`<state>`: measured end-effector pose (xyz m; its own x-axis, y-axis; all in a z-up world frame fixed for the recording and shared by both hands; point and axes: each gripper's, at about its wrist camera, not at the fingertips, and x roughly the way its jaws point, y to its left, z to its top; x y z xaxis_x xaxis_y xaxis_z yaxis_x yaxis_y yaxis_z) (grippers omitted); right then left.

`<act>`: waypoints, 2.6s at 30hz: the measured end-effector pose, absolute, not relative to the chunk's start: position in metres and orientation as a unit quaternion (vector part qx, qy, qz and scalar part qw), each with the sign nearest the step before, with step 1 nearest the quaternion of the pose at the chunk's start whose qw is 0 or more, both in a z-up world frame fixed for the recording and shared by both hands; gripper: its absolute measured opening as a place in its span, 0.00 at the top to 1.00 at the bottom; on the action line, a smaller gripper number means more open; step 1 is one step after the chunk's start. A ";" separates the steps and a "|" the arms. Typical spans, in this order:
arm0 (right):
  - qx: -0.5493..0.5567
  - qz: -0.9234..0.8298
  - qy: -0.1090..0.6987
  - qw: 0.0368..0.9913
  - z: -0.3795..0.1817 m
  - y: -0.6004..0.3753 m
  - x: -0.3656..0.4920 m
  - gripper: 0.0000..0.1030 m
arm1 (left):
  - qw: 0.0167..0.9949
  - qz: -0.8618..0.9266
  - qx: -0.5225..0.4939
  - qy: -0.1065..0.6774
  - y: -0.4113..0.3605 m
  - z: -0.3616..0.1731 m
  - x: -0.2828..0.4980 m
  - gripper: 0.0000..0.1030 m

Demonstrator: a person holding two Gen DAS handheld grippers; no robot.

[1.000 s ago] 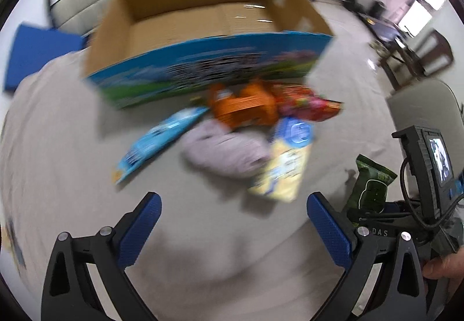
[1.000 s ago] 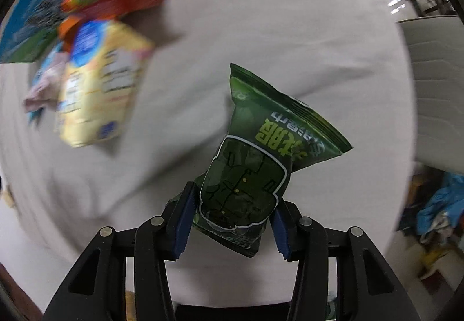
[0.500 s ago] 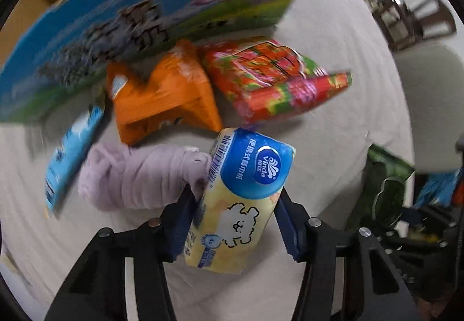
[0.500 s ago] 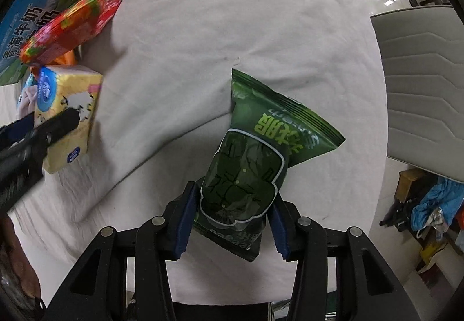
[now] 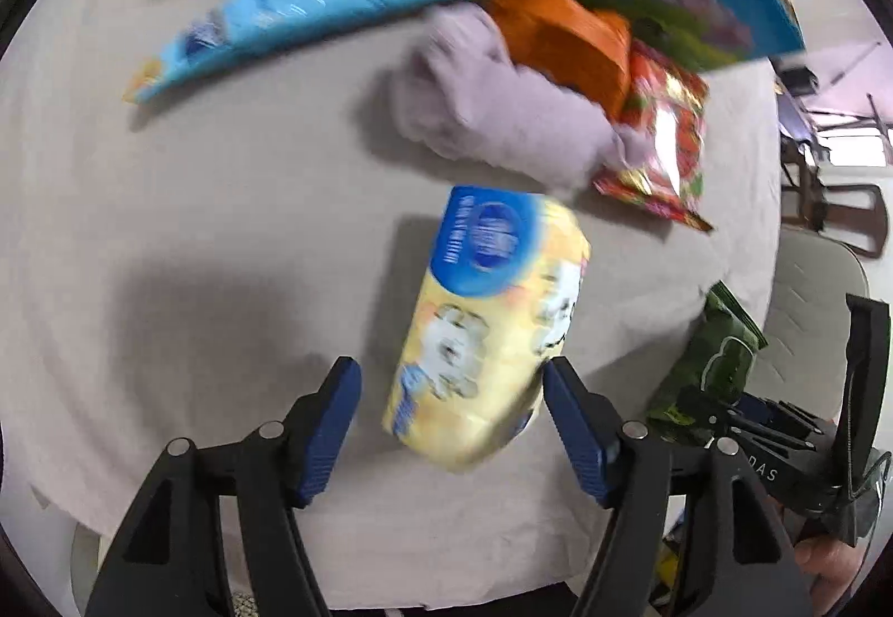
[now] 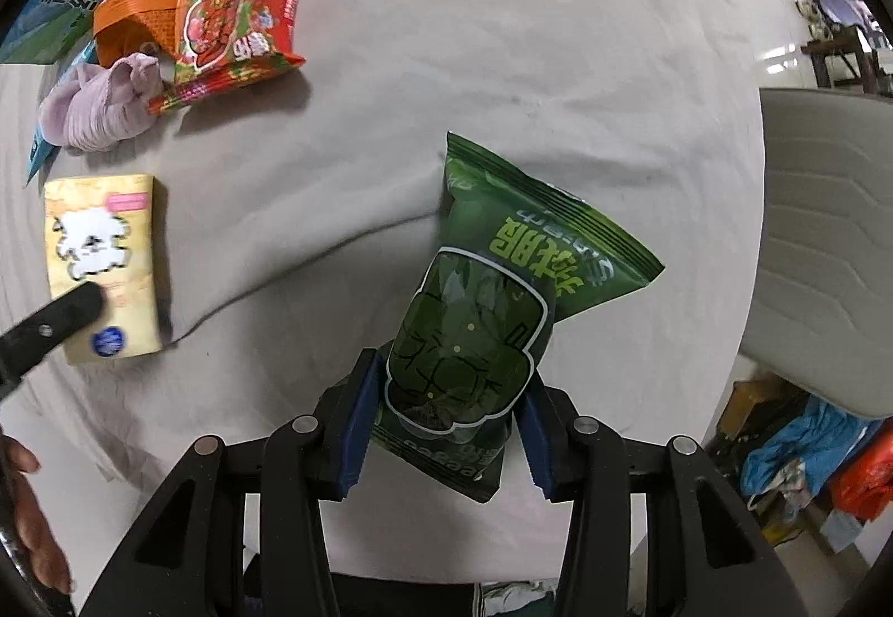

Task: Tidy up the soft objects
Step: 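Grasp the green snack bag with the right tool while the left grasps the yellow tissue pack, then carry both items into the cardboard box and open both tools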

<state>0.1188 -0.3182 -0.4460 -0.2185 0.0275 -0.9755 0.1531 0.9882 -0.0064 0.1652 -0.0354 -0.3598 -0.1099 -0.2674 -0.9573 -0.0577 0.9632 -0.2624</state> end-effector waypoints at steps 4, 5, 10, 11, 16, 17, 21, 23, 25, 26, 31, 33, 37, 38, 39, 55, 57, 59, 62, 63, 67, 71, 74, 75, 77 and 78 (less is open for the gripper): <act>0.072 -0.057 0.779 0.620 -0.440 -0.317 0.127 0.50 | 0.684 -0.079 -0.071 0.722 -0.042 -0.341 0.162 0.29; 0.076 -0.059 0.779 0.620 -0.442 -0.318 0.128 0.49 | 0.685 -0.079 -0.057 0.722 -0.046 -0.344 0.163 0.26; 0.097 -0.073 0.776 0.619 -0.446 -0.334 0.125 0.47 | 0.654 -0.070 0.014 0.753 -0.085 -0.392 0.174 0.26; 0.102 -0.075 0.775 0.619 -0.447 -0.336 0.124 0.47 | 0.652 -0.066 0.019 0.755 -0.088 -0.399 0.174 0.26; 0.136 -0.089 0.772 0.614 -0.454 -0.347 0.121 0.51 | 0.669 -0.058 0.008 0.741 -0.093 -0.401 0.169 0.41; 0.139 -0.093 0.769 0.617 -0.452 -0.358 0.113 0.56 | 0.673 -0.056 0.005 0.737 -0.085 -0.395 0.165 0.41; 0.134 -0.087 0.758 0.633 -0.437 -0.363 0.107 0.61 | 0.696 -0.052 0.001 0.716 -0.089 -0.365 0.150 0.41; 0.125 -0.075 0.754 0.640 -0.423 -0.359 0.105 0.61 | 0.703 -0.051 0.002 0.709 -0.090 -0.351 0.147 0.41; 0.117 -0.060 0.748 0.650 -0.407 -0.354 0.101 0.62 | 0.716 -0.055 -0.009 0.696 -0.092 -0.330 0.144 0.41; 0.113 -0.052 0.745 0.655 -0.397 -0.349 0.103 0.62 | 0.724 -0.055 -0.009 0.688 -0.093 -0.319 0.145 0.41; 0.090 -0.009 0.712 0.696 -0.334 -0.342 0.111 0.62 | 0.762 -0.065 -0.024 0.644 -0.095 -0.265 0.155 0.41; 0.085 0.002 0.696 0.713 -0.304 -0.336 0.112 0.62 | 0.781 -0.071 -0.026 0.620 -0.100 -0.240 0.167 0.41; 0.084 0.023 0.666 0.741 -0.256 -0.324 0.147 0.63 | 0.801 -0.093 -0.039 0.591 -0.108 -0.198 0.193 0.41; 0.083 0.030 0.657 0.749 -0.241 -0.319 0.155 0.63 | 0.802 -0.098 -0.040 0.588 -0.108 -0.197 0.201 0.41; 0.082 0.033 0.650 0.754 -0.231 -0.319 0.162 0.63 | 0.803 -0.107 -0.045 0.584 -0.109 -0.188 0.216 0.41; 0.054 0.027 0.634 0.771 -0.232 -0.275 0.386 0.63 | 0.760 -0.156 -0.070 0.627 -0.088 -0.223 0.432 0.41; 0.045 0.024 0.642 0.765 -0.255 -0.271 0.411 0.63 | 0.750 -0.156 -0.072 0.639 -0.085 -0.239 0.450 0.41; 0.037 0.020 0.649 0.760 -0.274 -0.266 0.430 0.63 | 0.740 -0.156 -0.071 0.650 -0.085 -0.252 0.463 0.41; 0.025 0.023 0.661 0.750 -0.301 -0.260 0.459 0.63 | 0.719 -0.161 -0.077 0.671 -0.085 -0.282 0.485 0.41; 0.019 0.028 0.665 0.746 -0.311 -0.258 0.468 0.62 | 0.714 -0.162 -0.078 0.677 -0.087 -0.291 0.489 0.41; -0.004 0.035 0.676 0.736 -0.347 -0.254 0.492 0.62 | 0.696 -0.165 -0.069 0.696 -0.093 -0.314 0.501 0.41; -0.021 0.044 0.684 0.728 -0.370 -0.253 0.506 0.62 | 0.685 -0.171 -0.064 0.706 -0.097 -0.331 0.509 0.41; -0.024 0.054 0.687 0.724 -0.380 -0.255 0.512 0.62 | 0.676 -0.179 -0.065 0.712 -0.101 -0.339 0.510 0.41; -0.023 0.058 0.689 0.723 -0.385 -0.255 0.515 0.62 | 0.674 -0.180 -0.066 0.714 -0.102 -0.339 0.509 0.41; -0.017 0.067 0.694 0.717 -0.394 -0.257 0.521 0.61 | 0.666 -0.177 -0.070 0.721 -0.105 -0.342 0.509 0.40; -0.013 0.071 0.697 0.714 -0.398 -0.257 0.523 0.61 | 0.664 -0.176 -0.071 0.723 -0.105 -0.342 0.509 0.40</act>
<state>0.5225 -0.2575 -0.3977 0.0196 0.0829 -0.9964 -0.1194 0.9896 0.0799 0.5092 -0.1047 -0.3425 -0.1071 -0.3365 -0.9356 0.1310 0.9280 -0.3487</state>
